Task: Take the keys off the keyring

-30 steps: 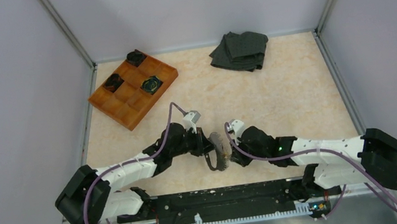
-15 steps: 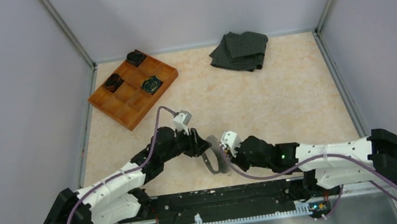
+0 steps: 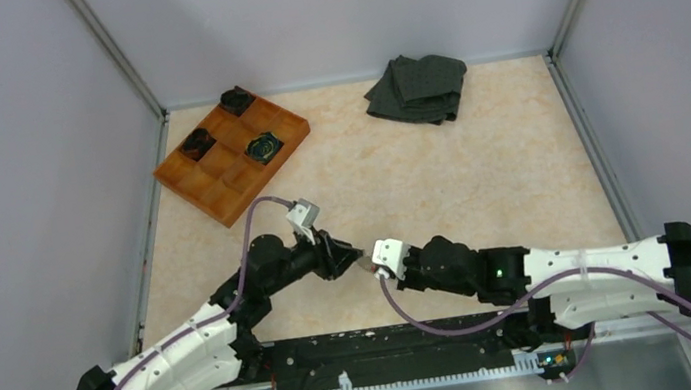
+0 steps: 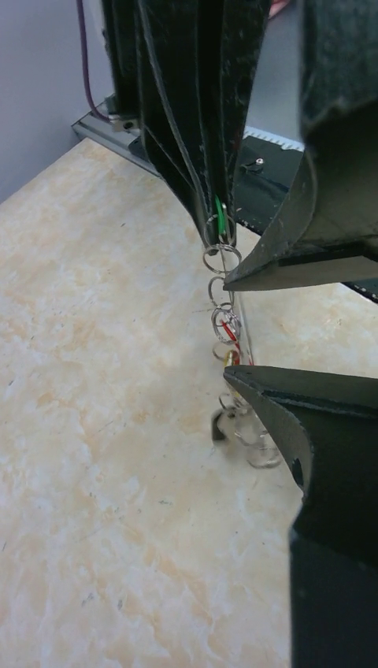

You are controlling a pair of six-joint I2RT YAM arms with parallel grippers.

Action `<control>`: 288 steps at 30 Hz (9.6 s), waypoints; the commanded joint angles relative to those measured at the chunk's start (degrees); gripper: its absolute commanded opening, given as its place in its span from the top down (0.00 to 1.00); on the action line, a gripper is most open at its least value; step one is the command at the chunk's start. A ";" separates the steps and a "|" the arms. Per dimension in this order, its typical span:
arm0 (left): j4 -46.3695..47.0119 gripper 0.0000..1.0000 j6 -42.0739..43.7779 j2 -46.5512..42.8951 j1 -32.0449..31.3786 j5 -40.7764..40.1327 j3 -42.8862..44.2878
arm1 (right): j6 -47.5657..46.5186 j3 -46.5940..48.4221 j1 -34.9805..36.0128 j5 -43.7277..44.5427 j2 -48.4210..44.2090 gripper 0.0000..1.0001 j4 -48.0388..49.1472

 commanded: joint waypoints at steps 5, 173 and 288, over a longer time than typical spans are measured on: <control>20.45 0.62 4.75 -1.50 0.06 11.43 -7.65 | -5.46 5.98 1.53 -4.36 -6.46 1.00 -2.58; 87.29 1.00 -53.05 46.56 -4.88 36.89 -0.37 | -20.81 36.30 21.82 12.44 1.90 1.00 -50.28; 11.86 0.79 5.69 8.66 -10.77 24.22 15.52 | -27.80 26.85 25.39 18.00 -8.94 1.00 -14.11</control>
